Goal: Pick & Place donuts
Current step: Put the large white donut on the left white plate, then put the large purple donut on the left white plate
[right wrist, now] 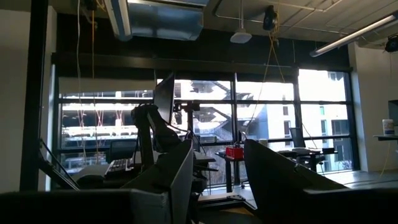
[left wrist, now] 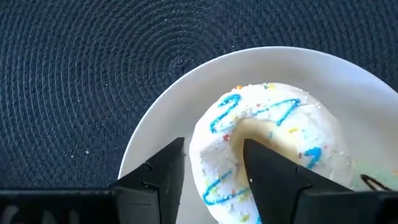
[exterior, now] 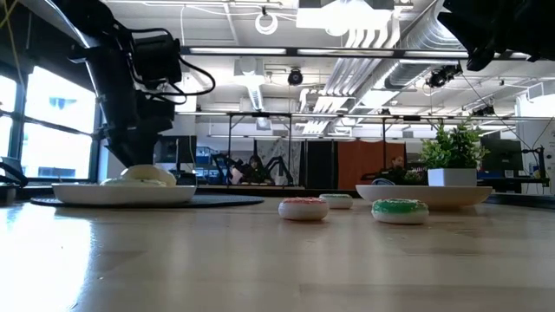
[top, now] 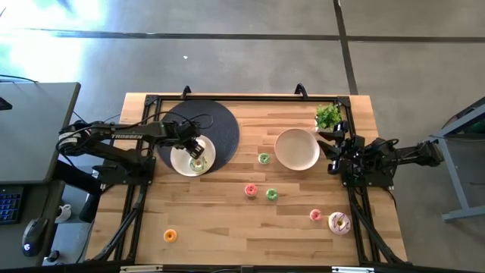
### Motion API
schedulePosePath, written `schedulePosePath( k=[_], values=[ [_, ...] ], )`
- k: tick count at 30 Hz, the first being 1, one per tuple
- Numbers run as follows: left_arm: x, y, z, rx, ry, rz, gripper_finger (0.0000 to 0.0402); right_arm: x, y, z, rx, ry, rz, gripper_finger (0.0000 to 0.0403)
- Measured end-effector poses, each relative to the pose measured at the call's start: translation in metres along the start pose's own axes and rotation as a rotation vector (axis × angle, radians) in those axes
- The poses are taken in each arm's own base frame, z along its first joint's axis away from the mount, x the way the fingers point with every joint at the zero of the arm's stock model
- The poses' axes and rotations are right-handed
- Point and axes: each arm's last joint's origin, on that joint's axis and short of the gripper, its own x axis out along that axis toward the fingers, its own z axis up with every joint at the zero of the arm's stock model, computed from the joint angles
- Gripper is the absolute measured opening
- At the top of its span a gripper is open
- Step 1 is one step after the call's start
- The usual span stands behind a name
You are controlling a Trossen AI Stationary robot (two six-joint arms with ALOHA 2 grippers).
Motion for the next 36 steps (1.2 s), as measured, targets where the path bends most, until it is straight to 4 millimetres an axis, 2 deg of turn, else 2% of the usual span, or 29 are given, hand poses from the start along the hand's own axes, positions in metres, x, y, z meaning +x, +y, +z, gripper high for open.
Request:
schedulePosePath(
  k=[5, 15, 19, 23, 26, 29, 36],
  values=[
    [-0.007, 0.0, 0.003, 0.003, -0.023, -0.03, 0.016, 0.0, 0.0, 0.0, 0.02, 0.0, 0.0, 0.014],
    [-0.039, -0.013, 0.042, 0.065, -0.15, -0.134, 0.016, 0.0, 0.0, -0.001, 0.021, 0.018, 0.002, 0.014],
    [-0.042, -0.017, 0.049, 0.115, -0.217, -0.186, 0.016, 0.005, -0.001, 0.0, 0.024, 0.145, -0.084, 0.0138],
    [-0.045, -0.02, 0.057, 0.169, -0.303, -0.219, 0.016, 0.013, -0.001, -0.004, 0.011, 0.348, -0.197, 0.0129],
    [-0.047, -0.022, 0.061, 0.205, -0.353, -0.233, 0.016, 0.025, 0.004, -0.001, 0.042, 0.439, -0.165, 0.012],
    [-0.047, -0.024, 0.063, 0.235, -0.377, -0.252, 0.016, 0.042, 0.014, -0.001, 0.066, 0.562, -0.028, 0.0113],
    [-0.048, -0.024, 0.065, 0.232, -0.395, -0.253, 0.016, 0.094, 0.039, 0.009, 0.048, 0.88, 0.23, 0.0121]
  ],
)
